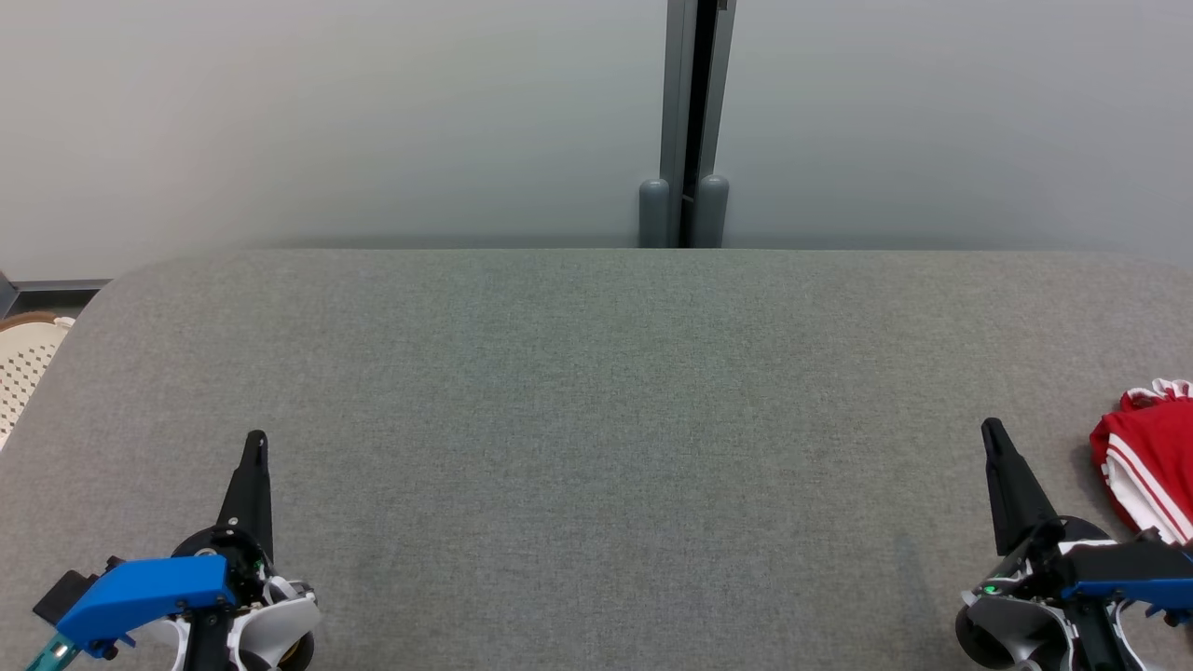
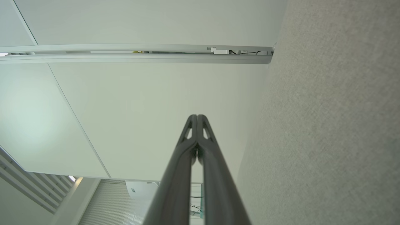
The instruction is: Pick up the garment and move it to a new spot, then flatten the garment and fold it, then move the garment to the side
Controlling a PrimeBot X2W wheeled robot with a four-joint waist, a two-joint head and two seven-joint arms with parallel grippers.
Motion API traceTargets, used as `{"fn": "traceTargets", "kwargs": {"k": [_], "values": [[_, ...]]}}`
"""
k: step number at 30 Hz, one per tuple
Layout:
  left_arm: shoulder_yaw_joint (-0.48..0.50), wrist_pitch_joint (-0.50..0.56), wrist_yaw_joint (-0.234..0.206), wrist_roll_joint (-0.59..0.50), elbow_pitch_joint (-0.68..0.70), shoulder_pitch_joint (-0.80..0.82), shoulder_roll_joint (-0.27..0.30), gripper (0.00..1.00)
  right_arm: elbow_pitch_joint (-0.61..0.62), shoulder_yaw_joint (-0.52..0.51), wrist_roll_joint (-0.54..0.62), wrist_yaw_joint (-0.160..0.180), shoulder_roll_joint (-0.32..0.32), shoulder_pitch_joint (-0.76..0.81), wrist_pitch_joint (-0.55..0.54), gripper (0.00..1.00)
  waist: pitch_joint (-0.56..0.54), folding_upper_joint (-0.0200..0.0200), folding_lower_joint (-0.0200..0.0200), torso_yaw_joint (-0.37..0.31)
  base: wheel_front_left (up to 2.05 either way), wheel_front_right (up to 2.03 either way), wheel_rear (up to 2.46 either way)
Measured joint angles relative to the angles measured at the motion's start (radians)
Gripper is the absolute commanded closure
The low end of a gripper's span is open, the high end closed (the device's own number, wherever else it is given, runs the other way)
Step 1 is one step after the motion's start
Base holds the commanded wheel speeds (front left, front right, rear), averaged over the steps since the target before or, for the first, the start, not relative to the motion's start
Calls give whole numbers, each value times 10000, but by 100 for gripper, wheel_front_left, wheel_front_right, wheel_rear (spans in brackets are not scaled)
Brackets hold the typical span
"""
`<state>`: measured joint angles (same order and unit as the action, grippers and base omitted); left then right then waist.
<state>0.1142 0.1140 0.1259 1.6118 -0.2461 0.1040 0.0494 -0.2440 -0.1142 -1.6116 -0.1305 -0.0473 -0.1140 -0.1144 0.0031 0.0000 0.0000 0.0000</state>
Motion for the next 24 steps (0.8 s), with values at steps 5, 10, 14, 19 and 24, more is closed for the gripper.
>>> {"fn": "traceTargets", "kwargs": {"k": [5, 10, 14, 19, 24], "values": [[0, 0, 0, 0, 0, 0, 0, 100, 0, 0, 0, 0, 0, 0, 0, 100, 0, 0, 0, 0, 0, 0, 0], [0, 0, 0, 0, 0, 0, 0, 100, 0, 0, 0, 0, 0, 1, 0, 100, 0, 0, 0, 0, 0, 0, 0], [0, 0, 0, 0, 0, 0, 0, 100, 0, 0, 0, 0, 0, 1, 0, 100, 0, 0, 0, 0, 0, 0, 0], [0, 0, 0, 0, 0, 0, 0, 100, 0, 0, 0, 0, 0, 1, 0, 100, 0, 0, 0, 0, 0, 0, 0], [0, 0, 0, 0, 0, 0, 0, 100, 0, 0, 0, 0, 0, 1, 0, 100, 0, 0, 0, 0, 0, 0, 0]]}}
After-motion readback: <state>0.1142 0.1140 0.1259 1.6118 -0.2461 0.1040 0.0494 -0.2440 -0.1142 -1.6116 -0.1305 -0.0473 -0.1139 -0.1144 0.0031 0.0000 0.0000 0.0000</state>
